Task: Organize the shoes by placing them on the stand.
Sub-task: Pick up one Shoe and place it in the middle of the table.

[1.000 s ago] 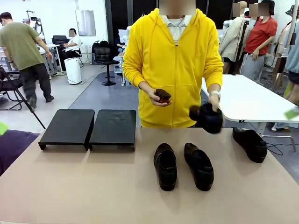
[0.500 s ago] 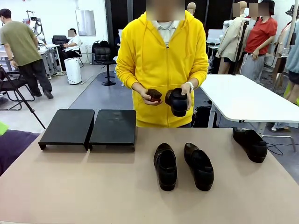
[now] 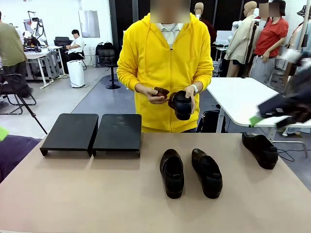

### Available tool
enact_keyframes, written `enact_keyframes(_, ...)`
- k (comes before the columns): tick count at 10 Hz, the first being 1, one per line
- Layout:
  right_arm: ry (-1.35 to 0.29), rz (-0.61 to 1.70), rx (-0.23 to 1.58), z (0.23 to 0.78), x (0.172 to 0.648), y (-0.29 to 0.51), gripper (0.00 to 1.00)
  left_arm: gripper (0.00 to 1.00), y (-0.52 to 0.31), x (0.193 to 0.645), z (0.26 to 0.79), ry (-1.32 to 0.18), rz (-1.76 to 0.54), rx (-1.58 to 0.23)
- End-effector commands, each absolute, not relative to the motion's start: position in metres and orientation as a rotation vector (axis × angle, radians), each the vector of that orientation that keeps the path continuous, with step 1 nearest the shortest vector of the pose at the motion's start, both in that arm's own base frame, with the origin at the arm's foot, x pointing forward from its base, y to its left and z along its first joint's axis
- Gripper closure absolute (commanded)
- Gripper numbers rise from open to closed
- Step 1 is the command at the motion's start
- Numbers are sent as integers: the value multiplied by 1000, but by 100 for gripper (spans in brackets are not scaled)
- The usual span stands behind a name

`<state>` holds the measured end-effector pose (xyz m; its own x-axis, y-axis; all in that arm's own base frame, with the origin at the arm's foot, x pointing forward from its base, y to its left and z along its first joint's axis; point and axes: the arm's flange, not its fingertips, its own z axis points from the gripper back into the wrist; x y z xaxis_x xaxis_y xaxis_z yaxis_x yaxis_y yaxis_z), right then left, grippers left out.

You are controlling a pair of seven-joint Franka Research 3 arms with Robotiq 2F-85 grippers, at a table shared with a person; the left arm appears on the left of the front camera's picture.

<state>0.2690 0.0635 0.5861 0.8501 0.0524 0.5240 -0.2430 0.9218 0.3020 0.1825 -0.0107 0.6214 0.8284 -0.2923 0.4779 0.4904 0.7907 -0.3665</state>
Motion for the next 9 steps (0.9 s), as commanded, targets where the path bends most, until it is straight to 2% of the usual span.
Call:
enact_keyframes(1, -548, 173, 329, 552, 305, 120, 0, 0, -11, 182, 623, -417, -451, -515)
enact_keyframes(4, -436, 142, 269, 510, 334, 191, 0, 0, -11, 182, 623, -417, -451, -515)
enact_keyframes(7, -463, 107, 342, 550, 318, 123, 0, 0, -11, 182, 623, -417, -451, -515)
enact_keyframes(9, -359, 126, 308, 572, 267, 59, 0, 0, -11, 182, 623, -417, -451, -515)
